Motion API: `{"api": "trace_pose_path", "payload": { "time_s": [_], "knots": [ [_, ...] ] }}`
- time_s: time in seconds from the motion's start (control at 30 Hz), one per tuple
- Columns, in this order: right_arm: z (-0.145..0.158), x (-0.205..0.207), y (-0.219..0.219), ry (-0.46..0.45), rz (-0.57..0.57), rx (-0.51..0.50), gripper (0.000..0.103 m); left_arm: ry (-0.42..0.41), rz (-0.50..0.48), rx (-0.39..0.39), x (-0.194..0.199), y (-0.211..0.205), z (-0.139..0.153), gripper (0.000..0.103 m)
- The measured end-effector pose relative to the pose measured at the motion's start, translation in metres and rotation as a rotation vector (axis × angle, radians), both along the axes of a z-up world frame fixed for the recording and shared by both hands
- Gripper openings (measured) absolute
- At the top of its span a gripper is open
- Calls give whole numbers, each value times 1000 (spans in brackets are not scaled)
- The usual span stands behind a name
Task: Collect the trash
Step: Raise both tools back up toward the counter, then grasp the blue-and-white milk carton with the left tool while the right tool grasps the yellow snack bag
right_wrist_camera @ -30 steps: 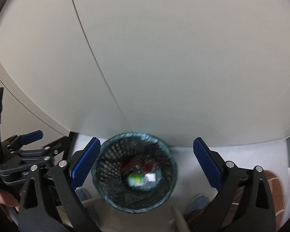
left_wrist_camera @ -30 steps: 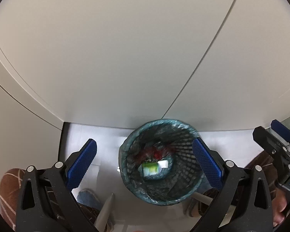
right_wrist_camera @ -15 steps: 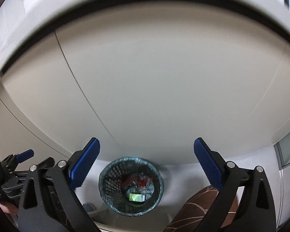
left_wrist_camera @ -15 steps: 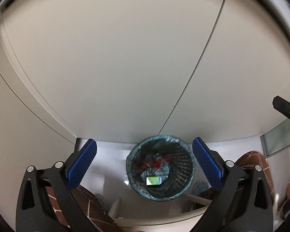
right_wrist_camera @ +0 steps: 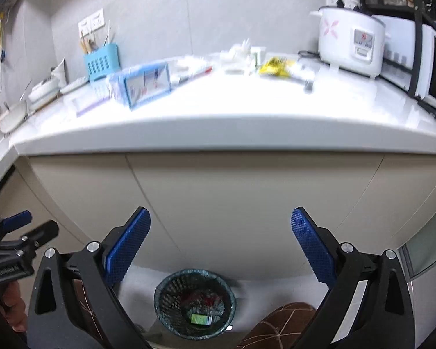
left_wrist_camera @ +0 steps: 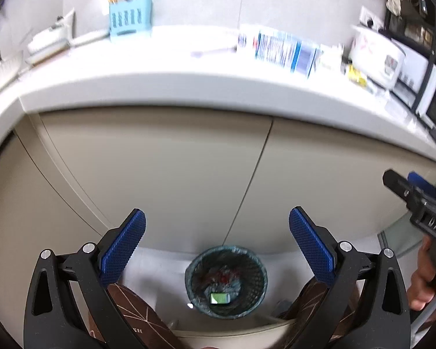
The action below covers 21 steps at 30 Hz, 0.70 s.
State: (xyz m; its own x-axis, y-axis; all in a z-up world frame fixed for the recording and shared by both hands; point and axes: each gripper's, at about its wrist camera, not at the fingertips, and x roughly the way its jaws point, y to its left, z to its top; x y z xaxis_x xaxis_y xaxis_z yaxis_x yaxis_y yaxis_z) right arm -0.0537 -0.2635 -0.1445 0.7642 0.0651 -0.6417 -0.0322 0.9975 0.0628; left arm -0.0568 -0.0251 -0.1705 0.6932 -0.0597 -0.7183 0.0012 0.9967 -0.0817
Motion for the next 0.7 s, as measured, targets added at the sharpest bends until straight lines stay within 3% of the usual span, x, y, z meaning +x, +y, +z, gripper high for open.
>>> {"api": "trace_pose_path", "payload": {
  "time_s": [0.13,0.47,0.7],
  "knots": [
    [30,6,-7,-35,-13,-5,94,-16,37,-37,9,-6,34,97],
    [89,38,-35,-62,-49,9,94,-80,57,-37,43,-34,107,97],
    [111,74,-52,-33,-88,10,94,-16,120,-75,91,-49,129,97]
  ]
}}
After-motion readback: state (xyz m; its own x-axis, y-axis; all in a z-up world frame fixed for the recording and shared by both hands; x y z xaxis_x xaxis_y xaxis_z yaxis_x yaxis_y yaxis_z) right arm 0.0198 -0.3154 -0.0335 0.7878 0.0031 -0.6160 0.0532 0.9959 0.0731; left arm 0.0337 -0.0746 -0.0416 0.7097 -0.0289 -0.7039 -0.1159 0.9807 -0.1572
